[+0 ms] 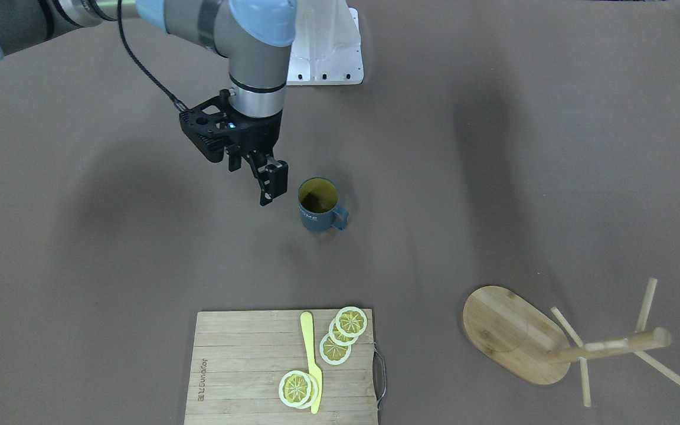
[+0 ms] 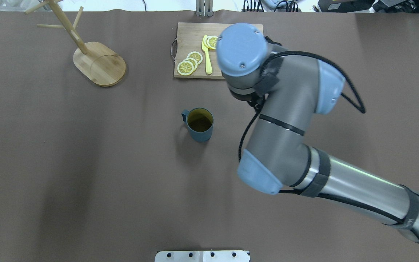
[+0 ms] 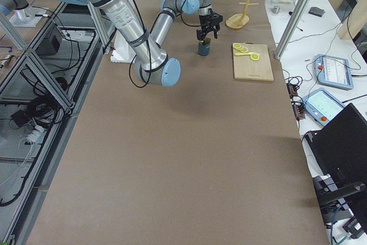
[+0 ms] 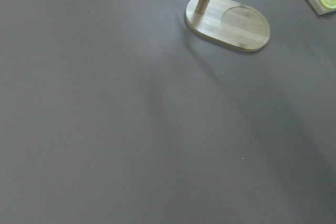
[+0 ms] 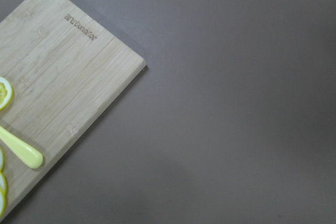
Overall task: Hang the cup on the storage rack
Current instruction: 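Withdraw the right gripper from the mug while the left arm moves in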
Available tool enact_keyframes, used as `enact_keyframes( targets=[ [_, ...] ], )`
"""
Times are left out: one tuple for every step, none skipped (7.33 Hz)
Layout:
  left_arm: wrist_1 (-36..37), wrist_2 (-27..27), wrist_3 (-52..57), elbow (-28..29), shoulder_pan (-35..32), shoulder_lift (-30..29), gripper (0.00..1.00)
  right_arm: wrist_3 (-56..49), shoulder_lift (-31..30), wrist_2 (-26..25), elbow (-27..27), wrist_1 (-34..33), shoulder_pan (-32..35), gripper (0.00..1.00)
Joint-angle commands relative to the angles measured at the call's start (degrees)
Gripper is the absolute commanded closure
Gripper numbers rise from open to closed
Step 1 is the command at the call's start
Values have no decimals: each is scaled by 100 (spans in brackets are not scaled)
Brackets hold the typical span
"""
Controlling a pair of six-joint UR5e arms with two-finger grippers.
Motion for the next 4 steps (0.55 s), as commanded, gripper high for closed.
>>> enact_keyframes(
  targets=[
    [-250, -140, -14, 12, 261, -353, 2, -1410, -810, 410, 706, 66, 570, 0],
    [-564, -114, -562, 4, 419, -502, 2, -1921, -1179, 664, 759, 406, 852, 0],
    [-1377, -44, -1577, 12, 699, -581, 2, -2517, -1661, 1041, 760, 931, 1237, 0],
    [-2211, 383, -2579, 12, 1067, -661, 2, -3446, -2118, 1367, 743, 1267, 1650, 0]
  ],
)
